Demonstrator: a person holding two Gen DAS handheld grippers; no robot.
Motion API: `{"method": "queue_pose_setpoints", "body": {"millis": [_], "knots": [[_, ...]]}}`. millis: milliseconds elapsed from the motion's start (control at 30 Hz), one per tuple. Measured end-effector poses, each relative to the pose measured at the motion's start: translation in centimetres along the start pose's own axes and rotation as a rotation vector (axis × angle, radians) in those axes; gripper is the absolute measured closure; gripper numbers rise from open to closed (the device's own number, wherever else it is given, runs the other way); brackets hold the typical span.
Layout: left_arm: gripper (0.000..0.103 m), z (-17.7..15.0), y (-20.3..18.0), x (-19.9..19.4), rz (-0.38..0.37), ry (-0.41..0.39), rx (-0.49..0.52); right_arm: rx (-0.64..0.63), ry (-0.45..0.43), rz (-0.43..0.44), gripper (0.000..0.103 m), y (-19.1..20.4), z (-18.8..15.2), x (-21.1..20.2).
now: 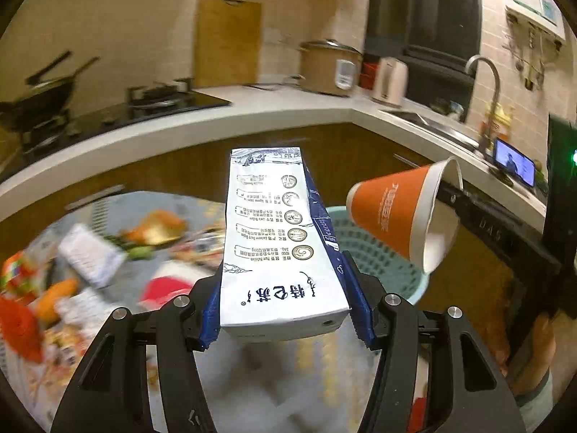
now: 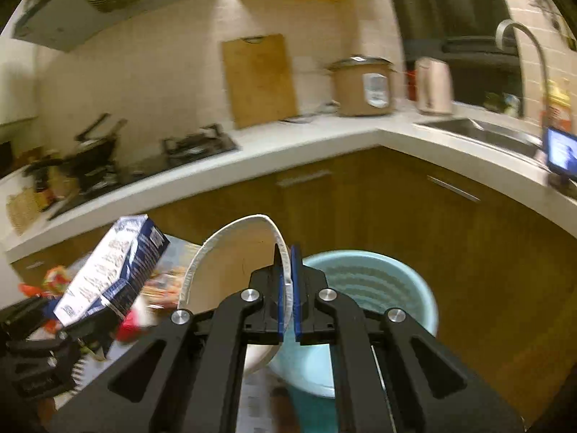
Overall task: Collect trash
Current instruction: 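Carry carton and cup to the blue basket and release both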
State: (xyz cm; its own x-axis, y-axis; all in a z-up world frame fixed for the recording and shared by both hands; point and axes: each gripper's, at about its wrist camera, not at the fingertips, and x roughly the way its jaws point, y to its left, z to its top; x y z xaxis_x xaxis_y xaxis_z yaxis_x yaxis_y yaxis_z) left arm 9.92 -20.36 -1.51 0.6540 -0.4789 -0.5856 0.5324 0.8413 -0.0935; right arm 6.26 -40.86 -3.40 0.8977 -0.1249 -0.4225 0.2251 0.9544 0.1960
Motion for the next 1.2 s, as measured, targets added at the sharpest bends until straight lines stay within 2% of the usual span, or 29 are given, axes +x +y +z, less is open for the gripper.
{"method": "queue_pose_setpoints", "body": {"millis": [167, 300, 433, 600, 667, 767, 833, 900, 1033, 1100, 1133, 1167, 1200], "knots": [[0.048, 0.6, -2.9, 5.5, -0.054, 0.077, 0.022, 0.027, 0.067, -0.104, 0.101, -4.1, -1.8, 2.5], [0.048, 0.7, -4.4, 8.8, -0.075, 0.136, 0.047, 0.003, 0.117, -0.192, 0.101, -5.6, -3.2, 4.5], [0.048, 1.0, -4.7, 11.5, -0.083, 0.177, 0.045, 0.016, 0.169, -0.218, 0.101, -6.5, -3.7, 6.7], [0.048, 0.7, -3.9, 14.6, -0.116, 0.253, -0.012, 0.033, 0.267, -0.232, 0.101, -7.2, -4.6, 9.7], [0.044, 0.4, -3.4, 15.2, -0.116, 0.278, -0.033, 0.025, 0.301, -0.225, 0.1, -7.3, -5.2, 10.5], [0.035, 0.3, -2.8, 15.3, -0.1, 0.277, -0.039, 0.008, 0.336, -0.216, 0.1, -7.3, -5.8, 11.2], [0.035, 0.5, -2.4, 14.7, -0.095, 0.258, -0.043, 0.005, 0.36, -0.207, 0.099, -7.3, -5.9, 11.4], [0.035, 0.6, -2.2, 13.7, -0.094, 0.24, -0.041, 0.007, 0.372, -0.181, 0.096, -7.2, -5.9, 11.3], [0.03, 0.6, -1.4, 10.8, -0.072, 0.187, -0.032, 0.005, 0.358, -0.161, 0.078, -6.4, -5.4, 10.3], [0.03, 0.5, -0.9, 9.4, -0.065, 0.168, -0.034, 0.003, 0.342, -0.154, 0.076, -5.9, -5.1, 9.6], [0.029, 0.3, -0.5, 8.6, -0.065, 0.16, -0.04, 0.004, 0.332, -0.143, 0.07, -5.6, -4.8, 9.2], [0.028, 0.1, 0.1, 7.6, -0.065, 0.151, -0.054, 0.004, 0.323, -0.134, 0.055, -5.4, -4.6, 8.9], [0.028, -0.1, 0.6, 6.9, -0.064, 0.143, -0.065, 0.001, 0.307, -0.127, 0.048, -5.0, -4.4, 8.4]]}}
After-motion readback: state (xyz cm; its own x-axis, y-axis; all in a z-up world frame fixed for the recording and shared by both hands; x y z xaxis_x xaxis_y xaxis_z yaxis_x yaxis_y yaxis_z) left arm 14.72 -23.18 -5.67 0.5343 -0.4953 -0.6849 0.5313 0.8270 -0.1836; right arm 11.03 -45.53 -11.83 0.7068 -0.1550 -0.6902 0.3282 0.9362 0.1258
